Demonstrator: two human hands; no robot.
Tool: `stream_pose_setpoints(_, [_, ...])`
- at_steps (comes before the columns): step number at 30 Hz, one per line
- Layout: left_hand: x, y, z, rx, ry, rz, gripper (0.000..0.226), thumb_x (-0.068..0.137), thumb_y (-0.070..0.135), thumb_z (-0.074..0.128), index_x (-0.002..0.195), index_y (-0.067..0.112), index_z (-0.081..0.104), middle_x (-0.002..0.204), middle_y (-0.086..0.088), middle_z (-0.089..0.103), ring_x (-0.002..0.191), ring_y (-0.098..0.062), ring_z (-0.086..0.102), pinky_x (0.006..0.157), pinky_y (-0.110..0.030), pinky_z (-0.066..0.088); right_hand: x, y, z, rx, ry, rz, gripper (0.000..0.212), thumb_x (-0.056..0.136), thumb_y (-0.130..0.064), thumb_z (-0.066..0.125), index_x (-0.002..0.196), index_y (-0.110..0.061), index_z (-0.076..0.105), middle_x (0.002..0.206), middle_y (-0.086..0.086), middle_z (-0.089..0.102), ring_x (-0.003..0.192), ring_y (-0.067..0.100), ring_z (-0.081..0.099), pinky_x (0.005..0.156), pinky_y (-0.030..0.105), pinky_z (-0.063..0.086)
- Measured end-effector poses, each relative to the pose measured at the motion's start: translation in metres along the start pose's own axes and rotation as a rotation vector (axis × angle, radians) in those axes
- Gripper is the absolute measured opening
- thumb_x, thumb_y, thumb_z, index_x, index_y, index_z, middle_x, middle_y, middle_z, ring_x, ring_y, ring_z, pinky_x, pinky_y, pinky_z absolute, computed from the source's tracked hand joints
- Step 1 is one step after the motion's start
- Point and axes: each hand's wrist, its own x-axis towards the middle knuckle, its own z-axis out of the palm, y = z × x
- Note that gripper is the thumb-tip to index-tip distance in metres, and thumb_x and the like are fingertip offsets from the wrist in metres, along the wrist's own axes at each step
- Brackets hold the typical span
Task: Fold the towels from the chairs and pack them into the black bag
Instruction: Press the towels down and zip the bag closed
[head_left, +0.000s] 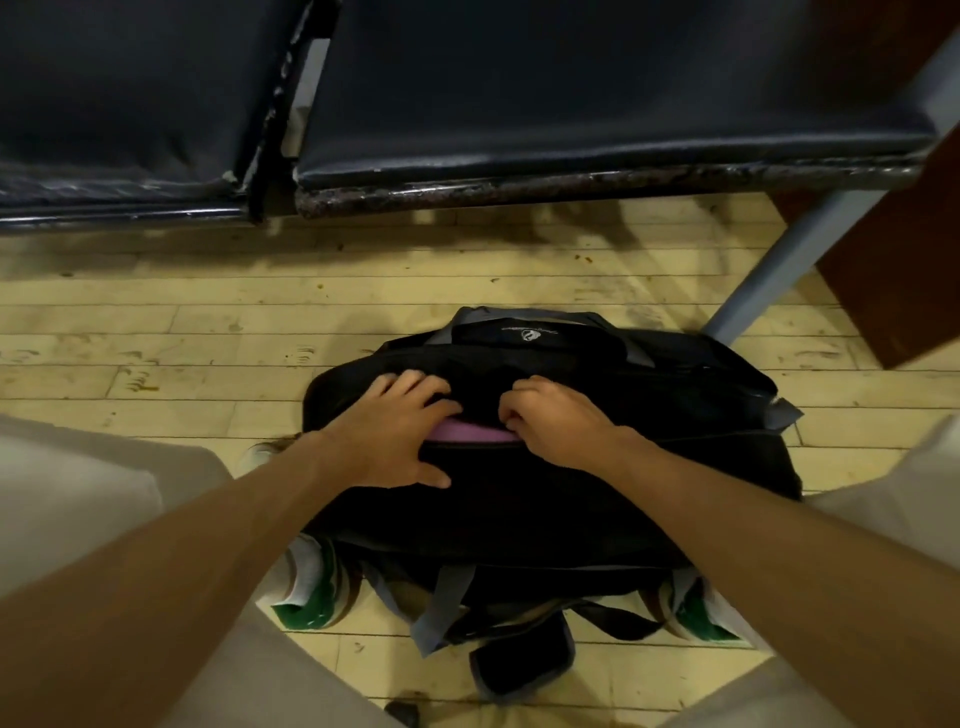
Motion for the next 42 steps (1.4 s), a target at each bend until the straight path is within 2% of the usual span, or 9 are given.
stream_pose_setpoints(7, [0.056, 0.055, -0.022, -0.087, -0.077, 0.014, 0.064, 0.088, 0.042, 0.059, 0.143, 0.023, 0.032, 0.135, -0.002, 0.033, 0.128, -0.022, 0.032, 0.104, -0.039, 0.029, -0.037, 0.068, -0.050, 0.197, 0.123, 0.281, 0.023, 0.093, -0.010, 0.049, 0.102, -0.019, 0.069, 0.108, 0.003, 0.066, 0.100, 0.022, 0.061, 0.085, 0.032, 0.049])
stream_pose_setpoints(13, [0.107, 0.129, -0.039, -0.450, 0.050, 0.184, 0.038, 0.096, 0.030, 0.051, 0.133, 0.021, 0.050, 0.129, 0.005, 0.045, 0.120, -0.013, 0.046, 0.103, -0.030, 0.038, -0.095, 0.153, -0.078, 0.362, 0.453, 0.889, 0.019, 0.092, -0.007, 0.047, 0.101, -0.008, 0.064, 0.100, 0.011, 0.062, 0.094, 0.029, 0.060, 0.074, 0.032, 0.046])
stream_pose_setpoints(16, [0.133, 0.167, -0.032, -0.499, 0.060, 0.242, 0.041, 0.101, 0.034, 0.041, 0.138, 0.018, 0.047, 0.137, 0.004, 0.044, 0.126, -0.013, 0.042, 0.107, -0.028, 0.034, -0.134, 0.180, -0.059, 0.406, 0.387, 1.166, 0.018, 0.090, -0.012, 0.053, 0.092, 0.004, 0.060, 0.101, 0.021, 0.063, 0.082, 0.034, 0.059, 0.069, 0.036, 0.048])
stream_pose_setpoints(18, [0.150, 0.187, -0.022, -0.456, 0.095, 0.261, 0.049, 0.101, 0.038, 0.037, 0.145, 0.016, 0.037, 0.149, 0.003, 0.034, 0.136, -0.014, 0.031, 0.112, -0.026, 0.023, -0.149, 0.187, -0.043, 0.435, 0.311, 1.246, 0.019, 0.094, -0.015, 0.052, 0.086, 0.001, 0.055, 0.110, 0.024, 0.061, 0.094, 0.038, 0.060, 0.072, 0.036, 0.046])
stream_pose_setpoints(23, [0.167, 0.208, 0.009, -0.265, 0.125, 0.331, 0.069, 0.097, 0.051, 0.037, 0.152, 0.017, 0.014, 0.160, 0.006, 0.006, 0.147, -0.008, -0.003, 0.118, -0.029, -0.004, -0.136, 0.209, -0.004, 0.472, 0.139, 1.257, 0.036, 0.101, -0.015, 0.037, 0.132, 0.001, 0.048, 0.132, 0.021, 0.054, 0.120, 0.036, 0.053, 0.094, 0.037, 0.044])
stream_pose_setpoints(29, [0.173, 0.199, 0.014, -0.249, 0.197, 0.378, 0.053, 0.097, 0.048, 0.042, 0.142, 0.021, 0.041, 0.154, 0.010, 0.026, 0.146, -0.006, 0.004, 0.113, -0.026, 0.000, -0.121, 0.238, 0.026, 0.730, 0.182, 1.242, 0.027, 0.097, -0.010, 0.042, 0.118, -0.001, 0.056, 0.124, 0.023, 0.058, 0.101, 0.031, 0.057, 0.078, 0.035, 0.043])
stream_pose_setpoints(33, [0.177, 0.195, 0.020, -0.282, 0.240, 0.377, 0.049, 0.096, 0.047, 0.041, 0.138, 0.021, 0.047, 0.150, 0.011, 0.034, 0.144, -0.004, 0.011, 0.111, -0.024, 0.002, -0.118, 0.240, 0.038, 0.842, 0.144, 1.073, 0.038, 0.096, 0.005, 0.038, 0.133, 0.006, 0.048, 0.130, 0.029, 0.053, 0.118, 0.042, 0.052, 0.081, 0.034, 0.039])
stream_pose_setpoints(39, [0.177, 0.199, 0.021, -0.323, 0.181, 0.357, 0.070, 0.087, 0.066, 0.025, 0.140, 0.023, 0.042, 0.151, 0.013, 0.030, 0.143, 0.000, 0.005, 0.108, -0.020, 0.002, -0.120, 0.241, 0.040, 0.819, 0.107, 1.020, 0.043, 0.093, 0.006, 0.042, 0.136, 0.004, 0.045, 0.123, 0.019, 0.054, 0.103, 0.024, 0.049, 0.081, 0.026, 0.034])
stream_pose_setpoints(42, [0.175, 0.207, 0.019, -0.324, 0.166, 0.288, 0.065, 0.090, 0.065, 0.036, 0.139, 0.023, 0.043, 0.150, 0.013, 0.030, 0.143, 0.000, 0.006, 0.110, -0.023, 0.003, -0.124, 0.239, 0.036, 0.661, 0.121, 1.077, 0.038, 0.095, -0.004, 0.047, 0.132, 0.001, 0.050, 0.127, 0.022, 0.055, 0.112, 0.034, 0.054, 0.078, 0.030, 0.038])
